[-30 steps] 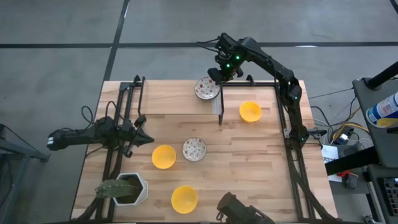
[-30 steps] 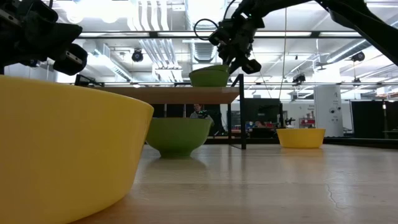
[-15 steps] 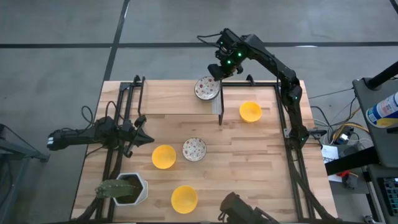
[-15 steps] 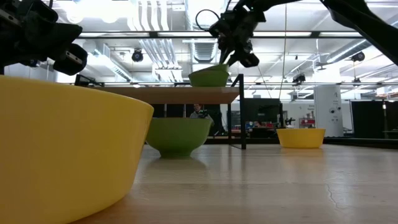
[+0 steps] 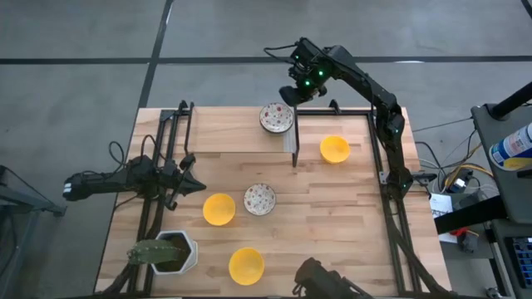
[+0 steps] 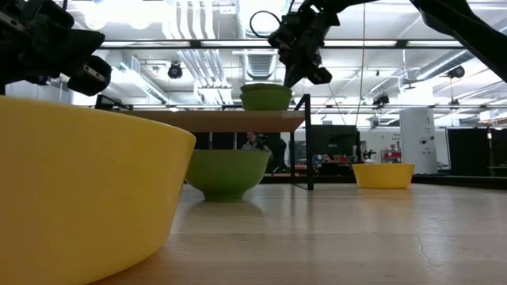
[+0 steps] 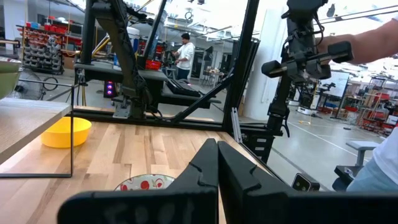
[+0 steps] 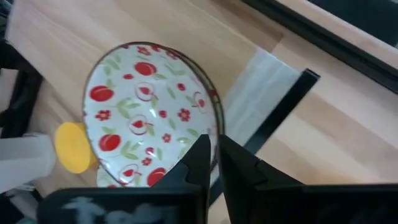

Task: Pick & Place Mini bowls
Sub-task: Stack the bottom white patterned bowl on top of the white patterned bowl on the shelf

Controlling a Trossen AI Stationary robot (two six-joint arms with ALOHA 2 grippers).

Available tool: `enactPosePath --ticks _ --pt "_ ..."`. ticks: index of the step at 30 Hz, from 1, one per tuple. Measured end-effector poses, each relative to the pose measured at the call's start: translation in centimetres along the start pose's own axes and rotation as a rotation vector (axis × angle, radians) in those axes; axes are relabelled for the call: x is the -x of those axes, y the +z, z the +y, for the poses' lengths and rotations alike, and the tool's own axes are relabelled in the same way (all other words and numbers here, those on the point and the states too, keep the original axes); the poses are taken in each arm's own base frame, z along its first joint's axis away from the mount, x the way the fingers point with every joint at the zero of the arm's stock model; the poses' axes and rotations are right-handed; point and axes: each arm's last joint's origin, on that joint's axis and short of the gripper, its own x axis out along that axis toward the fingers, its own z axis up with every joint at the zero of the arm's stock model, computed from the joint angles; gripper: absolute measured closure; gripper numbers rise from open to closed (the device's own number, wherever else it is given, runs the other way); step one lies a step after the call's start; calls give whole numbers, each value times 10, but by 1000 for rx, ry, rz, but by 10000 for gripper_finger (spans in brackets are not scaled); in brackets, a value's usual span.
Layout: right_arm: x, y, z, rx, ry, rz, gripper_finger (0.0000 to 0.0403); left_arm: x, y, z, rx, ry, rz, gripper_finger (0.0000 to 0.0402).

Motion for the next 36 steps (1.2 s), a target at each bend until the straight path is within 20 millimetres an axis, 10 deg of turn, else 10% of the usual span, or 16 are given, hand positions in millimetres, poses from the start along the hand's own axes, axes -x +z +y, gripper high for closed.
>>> enactPosePath --ticks 7,20,36 --pt "-3 -7 12 43 25 31 394 0 0 0 0 0 0 402" --pt "-24 -62 96 490 111 111 394 0 0 0 0 0 0 402" --pt "-46 -180 199 1004 248 229 350 0 0 0 0 0 0 402"
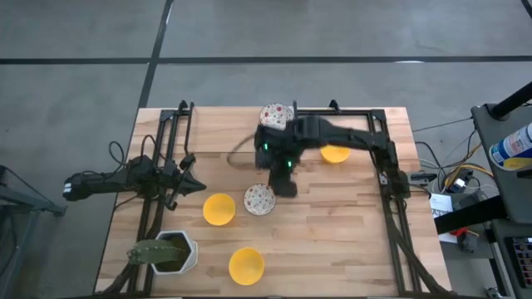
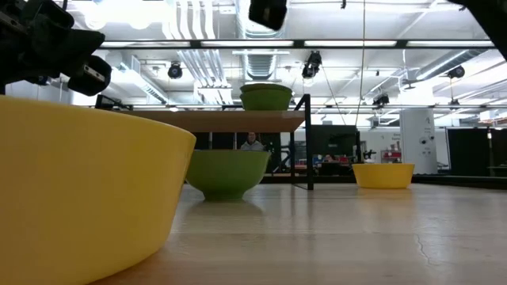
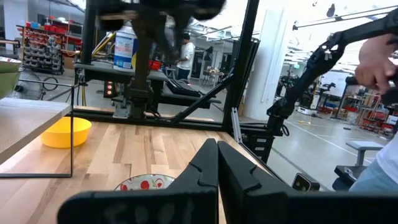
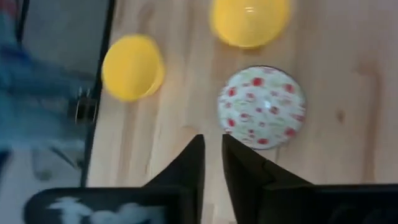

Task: Pick & Place Mini bowls
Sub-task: Stack the bottom white patterned bowl on top of the white patterned bowl on the shelf

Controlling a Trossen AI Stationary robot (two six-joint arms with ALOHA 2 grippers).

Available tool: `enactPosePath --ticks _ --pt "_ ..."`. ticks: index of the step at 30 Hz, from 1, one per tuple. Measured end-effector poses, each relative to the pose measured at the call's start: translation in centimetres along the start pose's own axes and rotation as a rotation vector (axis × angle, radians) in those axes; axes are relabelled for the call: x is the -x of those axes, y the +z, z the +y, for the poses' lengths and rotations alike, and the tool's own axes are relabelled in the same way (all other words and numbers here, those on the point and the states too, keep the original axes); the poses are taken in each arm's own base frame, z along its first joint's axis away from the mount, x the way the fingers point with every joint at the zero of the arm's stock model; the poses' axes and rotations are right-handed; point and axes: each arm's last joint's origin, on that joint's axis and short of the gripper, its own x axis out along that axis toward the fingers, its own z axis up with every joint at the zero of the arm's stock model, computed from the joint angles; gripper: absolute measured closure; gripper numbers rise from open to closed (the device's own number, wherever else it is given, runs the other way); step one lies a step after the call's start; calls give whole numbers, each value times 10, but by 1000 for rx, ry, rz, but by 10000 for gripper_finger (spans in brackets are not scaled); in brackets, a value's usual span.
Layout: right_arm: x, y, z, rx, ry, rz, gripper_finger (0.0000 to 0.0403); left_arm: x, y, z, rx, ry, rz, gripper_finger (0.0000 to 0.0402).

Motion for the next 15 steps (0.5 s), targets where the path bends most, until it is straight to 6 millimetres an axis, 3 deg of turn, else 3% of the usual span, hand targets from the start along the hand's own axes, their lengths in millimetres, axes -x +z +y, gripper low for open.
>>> enactPosePath --ticks 4,8,15 --pt "-18 -3 28 202 -134 49 308 0 0 0 0 0 0 402" --pt "-35 -4 44 317 -278 64 266 0 0 0 0 0 0 402" --pt "-67 -8 43 360 -286 78 235 0 0 0 0 0 0 402"
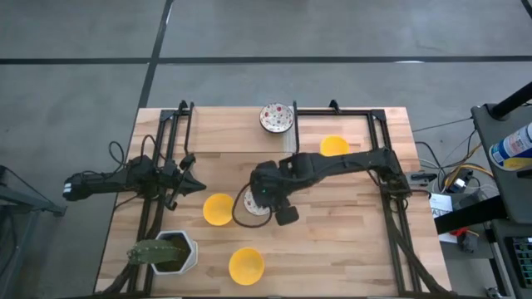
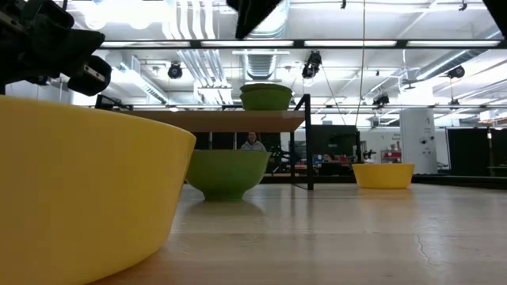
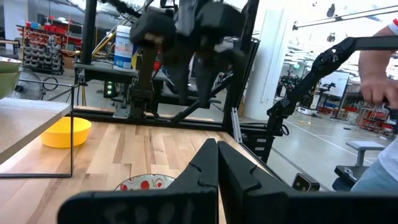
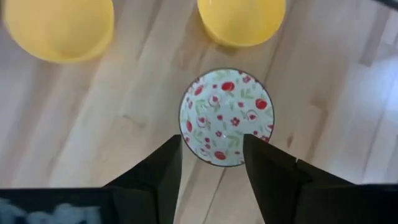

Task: Pick & Place Mini bowls
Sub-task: Stack the bottom white patterned bowl on top of the white patterned bowl on the shelf

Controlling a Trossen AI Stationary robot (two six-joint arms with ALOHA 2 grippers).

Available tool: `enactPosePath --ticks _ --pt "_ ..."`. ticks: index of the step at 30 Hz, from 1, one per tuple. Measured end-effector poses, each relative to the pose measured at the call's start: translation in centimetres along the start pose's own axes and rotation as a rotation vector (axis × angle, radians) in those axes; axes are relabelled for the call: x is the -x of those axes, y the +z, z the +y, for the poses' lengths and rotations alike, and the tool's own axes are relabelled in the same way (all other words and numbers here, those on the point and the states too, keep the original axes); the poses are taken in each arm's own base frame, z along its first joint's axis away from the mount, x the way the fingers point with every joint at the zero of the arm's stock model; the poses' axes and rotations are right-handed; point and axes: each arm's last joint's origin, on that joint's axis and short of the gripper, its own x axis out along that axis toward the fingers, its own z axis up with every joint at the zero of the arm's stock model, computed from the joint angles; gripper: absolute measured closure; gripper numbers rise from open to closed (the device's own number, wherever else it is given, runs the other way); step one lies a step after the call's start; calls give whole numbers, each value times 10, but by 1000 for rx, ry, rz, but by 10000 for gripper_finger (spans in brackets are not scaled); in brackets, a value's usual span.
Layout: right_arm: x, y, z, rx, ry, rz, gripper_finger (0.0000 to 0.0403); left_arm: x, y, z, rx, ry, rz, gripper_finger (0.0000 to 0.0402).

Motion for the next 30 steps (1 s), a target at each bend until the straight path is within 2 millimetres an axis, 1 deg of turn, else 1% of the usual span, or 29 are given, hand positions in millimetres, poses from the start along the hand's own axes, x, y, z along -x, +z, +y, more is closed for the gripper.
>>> enactPosePath --ticks 5,8,11,15,19,30 --pt "-37 -10 1 47 6 31 245 0 0 0 0 0 0 402" --pt "-58 -17 6 75 18 48 254 0 0 0 0 0 0 402" --pt "-74 -26 12 125 34 89 262 0 0 0 0 0 0 402" --pt "-92 -35 15 134 37 93 269 0 0 0 0 0 0 402" --pt "-105 -42 16 165 31 85 273 0 0 0 0 0 0 402" --pt "-121 -43 18 153 7 -4 274 0 0 0 0 0 0 402"
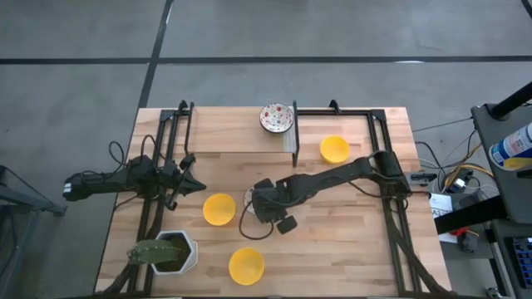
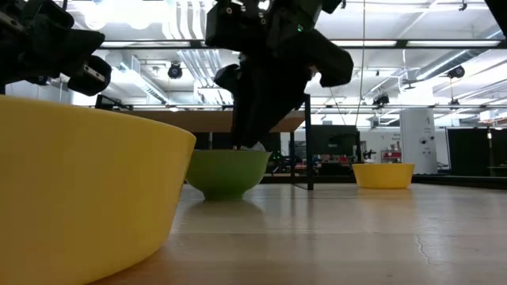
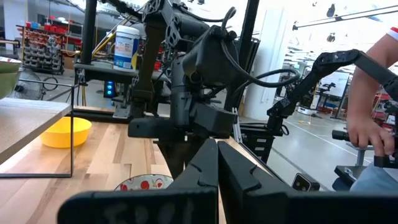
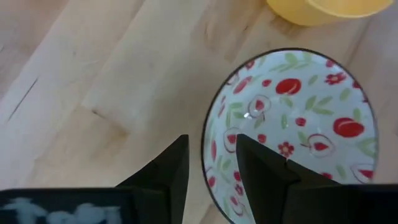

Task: Pick & Place Mini bowls
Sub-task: Stack the bottom white patterned bowl on top of the white patterned bowl on the shelf

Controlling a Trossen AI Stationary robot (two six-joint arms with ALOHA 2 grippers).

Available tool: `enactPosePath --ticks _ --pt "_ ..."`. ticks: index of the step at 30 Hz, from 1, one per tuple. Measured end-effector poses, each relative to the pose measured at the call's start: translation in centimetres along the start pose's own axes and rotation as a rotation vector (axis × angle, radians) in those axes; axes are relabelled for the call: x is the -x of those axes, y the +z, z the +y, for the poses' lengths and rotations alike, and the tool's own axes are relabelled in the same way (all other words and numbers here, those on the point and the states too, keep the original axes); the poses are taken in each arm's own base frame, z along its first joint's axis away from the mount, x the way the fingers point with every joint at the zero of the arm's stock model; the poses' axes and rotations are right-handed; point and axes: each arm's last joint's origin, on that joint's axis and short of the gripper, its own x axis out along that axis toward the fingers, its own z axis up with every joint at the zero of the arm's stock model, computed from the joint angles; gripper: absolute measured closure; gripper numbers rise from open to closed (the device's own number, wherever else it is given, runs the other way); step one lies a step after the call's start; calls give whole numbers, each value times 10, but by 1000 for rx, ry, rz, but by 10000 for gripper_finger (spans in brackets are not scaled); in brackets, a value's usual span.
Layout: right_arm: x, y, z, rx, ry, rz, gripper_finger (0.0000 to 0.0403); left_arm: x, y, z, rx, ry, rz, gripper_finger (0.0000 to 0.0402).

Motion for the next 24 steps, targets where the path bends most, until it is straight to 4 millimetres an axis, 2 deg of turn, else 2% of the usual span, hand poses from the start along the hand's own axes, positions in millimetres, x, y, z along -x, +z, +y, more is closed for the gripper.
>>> enactPosePath --ticks 6,12,16,21,24 --pt "-8 -9 3 -8 11 29 282 0 0 0 0 0 0 402" --pt "-9 -7 2 -60 2 8 299 0 0 0 0 0 0 402" --pt "-9 -6 2 -69 -1 0 324 0 0 0 0 0 0 402" --pt "-12 -8 3 -113 3 18 381 0 0 0 0 0 0 402" --pt "-11 -8 2 -118 1 16 387 0 0 0 0 0 0 402"
